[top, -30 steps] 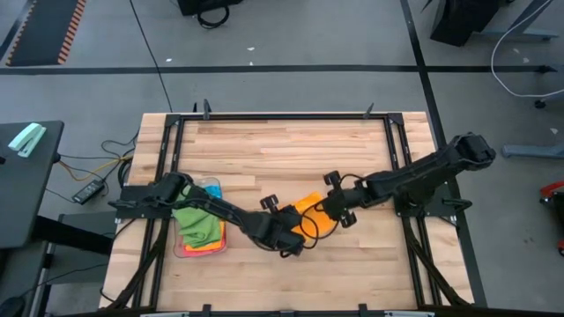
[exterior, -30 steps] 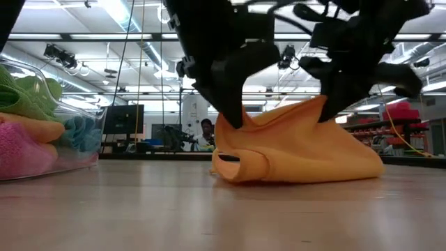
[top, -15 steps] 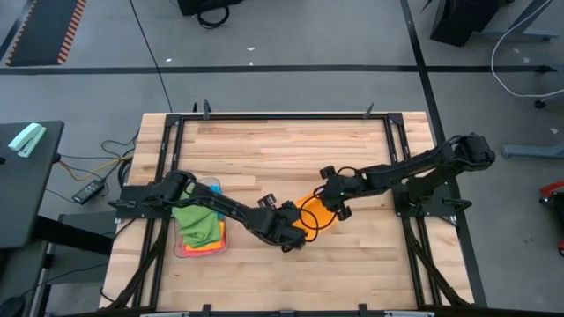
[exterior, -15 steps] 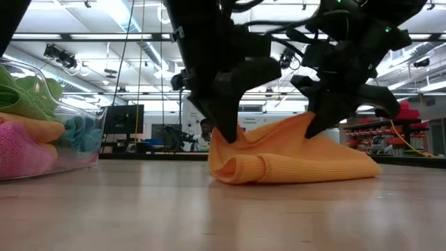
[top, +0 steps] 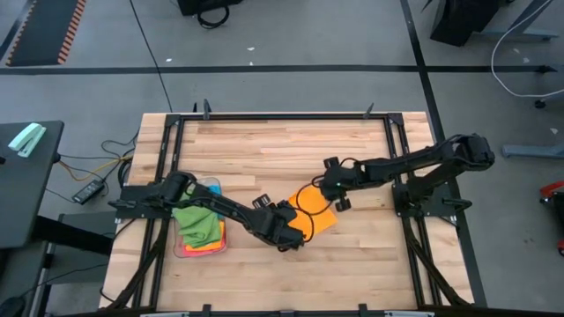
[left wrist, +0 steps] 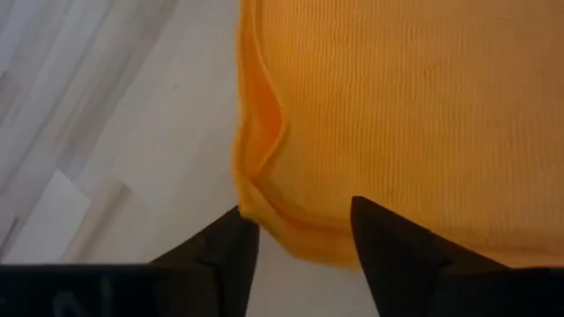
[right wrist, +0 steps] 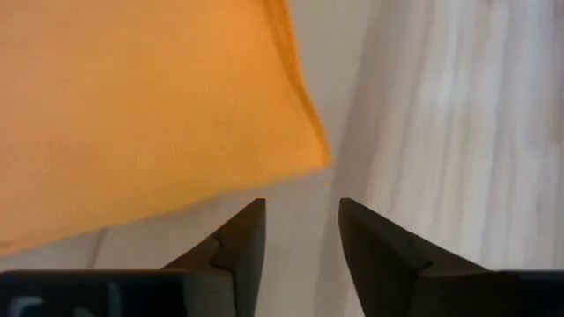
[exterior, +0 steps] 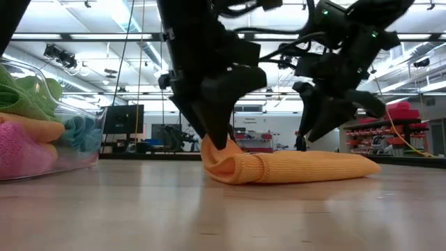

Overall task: Fold microfiber towels
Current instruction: Fold the yellow microfiber cloth

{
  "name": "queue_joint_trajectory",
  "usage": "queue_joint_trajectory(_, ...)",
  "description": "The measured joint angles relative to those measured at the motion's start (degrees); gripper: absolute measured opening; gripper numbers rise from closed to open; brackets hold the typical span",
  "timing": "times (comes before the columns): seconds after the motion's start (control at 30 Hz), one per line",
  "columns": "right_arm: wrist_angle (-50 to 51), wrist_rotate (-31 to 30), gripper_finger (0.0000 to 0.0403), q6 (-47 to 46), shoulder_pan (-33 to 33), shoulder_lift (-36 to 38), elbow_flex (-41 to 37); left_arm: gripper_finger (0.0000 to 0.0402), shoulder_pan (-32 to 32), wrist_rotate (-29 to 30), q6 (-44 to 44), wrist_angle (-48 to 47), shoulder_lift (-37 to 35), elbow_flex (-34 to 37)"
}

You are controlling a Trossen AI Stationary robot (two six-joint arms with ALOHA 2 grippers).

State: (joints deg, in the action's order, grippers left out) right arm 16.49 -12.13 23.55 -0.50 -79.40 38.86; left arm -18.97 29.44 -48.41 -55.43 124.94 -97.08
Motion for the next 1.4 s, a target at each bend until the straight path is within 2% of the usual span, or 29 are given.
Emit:
queue_joint_trajectory(0.13,8.3,-0.1,0.0166,-3.9,-1.0,0.0,3.9,0.0204,-1.2,-0.1,0.0,-1.0,-1.8,0.0)
queue_joint_trajectory(0.2,11.2,2.3,0.0168,-5.7,-0.6,0.0,5.4,0.0204,-2.1,-0.1,1.3,-0.5,-2.4,0.0)
queue_joint_trajectory(0.3,11.2,8.2,0.0167,-8.4,0.8,0.0,5.7,0.0196,-3.9,-0.1,8.6,1.7,-2.6,0.0)
queue_joint_trajectory(0.4,6.3,14.4,0.0166,-10.1,3.2,0.0,3.8,0.0186,-6.0,0.2,16.4,3.6,-1.5,-0.1)
queue_joint_trajectory(0.53,-1.7,14.8,0.0166,-8.7,5.9,0.0,0.1,0.0175,-7.5,2.7,22.0,2.8,0.0,0.0)
queue_joint_trajectory(0.73,-14.5,17.2,0.0165,-5.4,5.9,0.1,-3.4,0.0165,-7.4,8.8,30.6,3.9,0.0,0.0)
queue_joint_trajectory(1.0,-27.9,18.6,0.0165,-10.0,7.2,0.1,-7.8,0.0147,-4.4,9.6,42.3,11.7,0.0,0.0)
queue_joint_trajectory(1.23,-25.7,18.0,0.0165,-11.3,5.8,0.3,-7.9,0.0129,0.9,9.5,60.6,14.2,0.0,0.0)
queue_joint_trajectory(1.33,-20.7,17.9,0.0165,-14.2,5.4,0.9,-7.9,0.0123,3.8,9.2,66.3,14.1,0.0,0.0)
queue_joint_trajectory(1.4,-16.0,17.6,0.0165,-17.3,5.4,1.7,-7.9,0.012,5.9,5.8,69.3,14.0,0.0,0.0)
